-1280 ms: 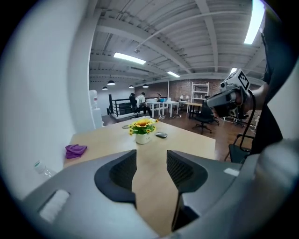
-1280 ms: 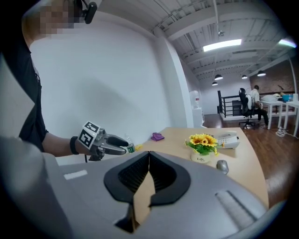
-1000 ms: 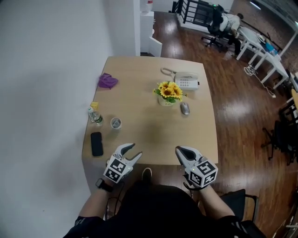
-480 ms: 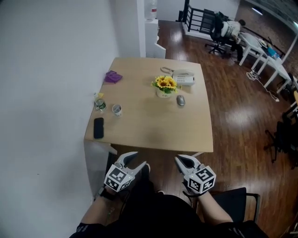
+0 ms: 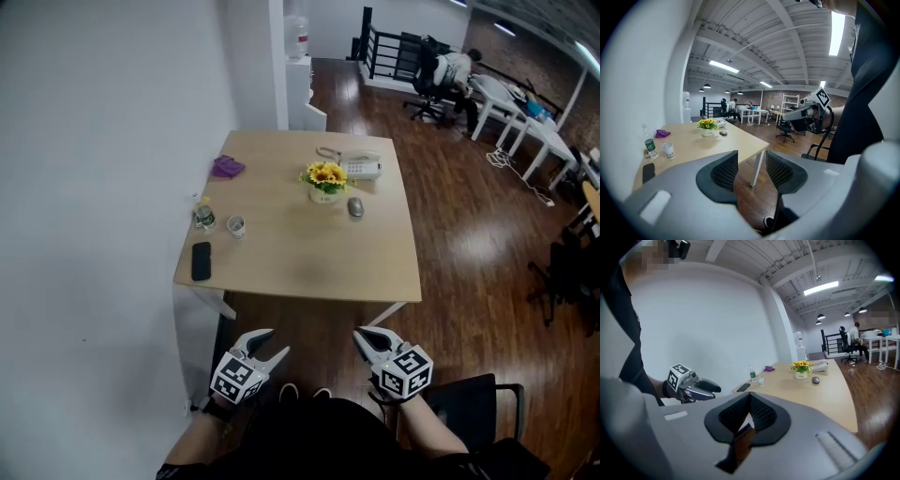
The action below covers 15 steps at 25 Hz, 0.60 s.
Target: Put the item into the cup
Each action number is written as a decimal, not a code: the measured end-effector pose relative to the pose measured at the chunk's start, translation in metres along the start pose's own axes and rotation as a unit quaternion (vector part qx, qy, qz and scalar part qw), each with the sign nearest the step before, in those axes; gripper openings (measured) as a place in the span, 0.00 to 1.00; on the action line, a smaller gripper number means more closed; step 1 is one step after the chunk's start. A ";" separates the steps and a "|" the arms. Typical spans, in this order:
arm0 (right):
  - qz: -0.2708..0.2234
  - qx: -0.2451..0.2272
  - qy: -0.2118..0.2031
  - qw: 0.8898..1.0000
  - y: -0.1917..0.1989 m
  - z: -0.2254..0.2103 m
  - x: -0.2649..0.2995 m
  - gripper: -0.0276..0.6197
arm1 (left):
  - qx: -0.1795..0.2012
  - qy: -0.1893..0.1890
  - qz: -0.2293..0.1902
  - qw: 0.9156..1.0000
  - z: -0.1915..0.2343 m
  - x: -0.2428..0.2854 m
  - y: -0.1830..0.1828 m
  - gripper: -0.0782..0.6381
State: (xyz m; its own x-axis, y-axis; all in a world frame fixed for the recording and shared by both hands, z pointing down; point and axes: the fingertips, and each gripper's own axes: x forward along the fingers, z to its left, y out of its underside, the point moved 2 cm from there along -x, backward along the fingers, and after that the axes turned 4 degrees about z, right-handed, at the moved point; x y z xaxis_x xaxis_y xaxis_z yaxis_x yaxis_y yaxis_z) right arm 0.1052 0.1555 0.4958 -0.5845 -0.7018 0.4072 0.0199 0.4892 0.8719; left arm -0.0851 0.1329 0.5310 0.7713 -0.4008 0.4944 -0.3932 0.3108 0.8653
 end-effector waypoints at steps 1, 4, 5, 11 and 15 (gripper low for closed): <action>-0.001 0.000 0.002 1.000 0.000 0.003 -0.001 0.05 | 0.003 0.001 0.000 1.000 0.000 -0.003 -0.002 0.36; -0.006 0.001 0.003 1.000 -0.001 0.016 -0.002 0.05 | 0.013 0.004 0.000 1.000 0.000 -0.013 -0.007 0.36; -0.007 0.000 0.004 1.000 -0.001 0.018 -0.001 0.05 | 0.015 0.004 -0.003 1.000 0.001 -0.016 -0.008 0.37; -0.016 0.005 0.001 1.000 -0.006 0.035 0.001 0.05 | 0.019 -0.006 -0.008 1.000 0.010 -0.028 -0.005 0.36; -0.013 -0.003 0.003 1.000 -0.006 0.042 0.001 0.05 | 0.019 -0.007 -0.013 1.000 0.016 -0.033 -0.006 0.37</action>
State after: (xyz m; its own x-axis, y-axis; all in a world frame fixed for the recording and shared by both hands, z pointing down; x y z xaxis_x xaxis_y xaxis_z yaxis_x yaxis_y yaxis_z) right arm 0.0707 0.1741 0.4798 -0.5808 -0.7171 0.3853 0.0093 0.4675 0.8840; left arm -0.1163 0.1309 0.5109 0.7744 -0.4213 0.4719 -0.3911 0.2675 0.8806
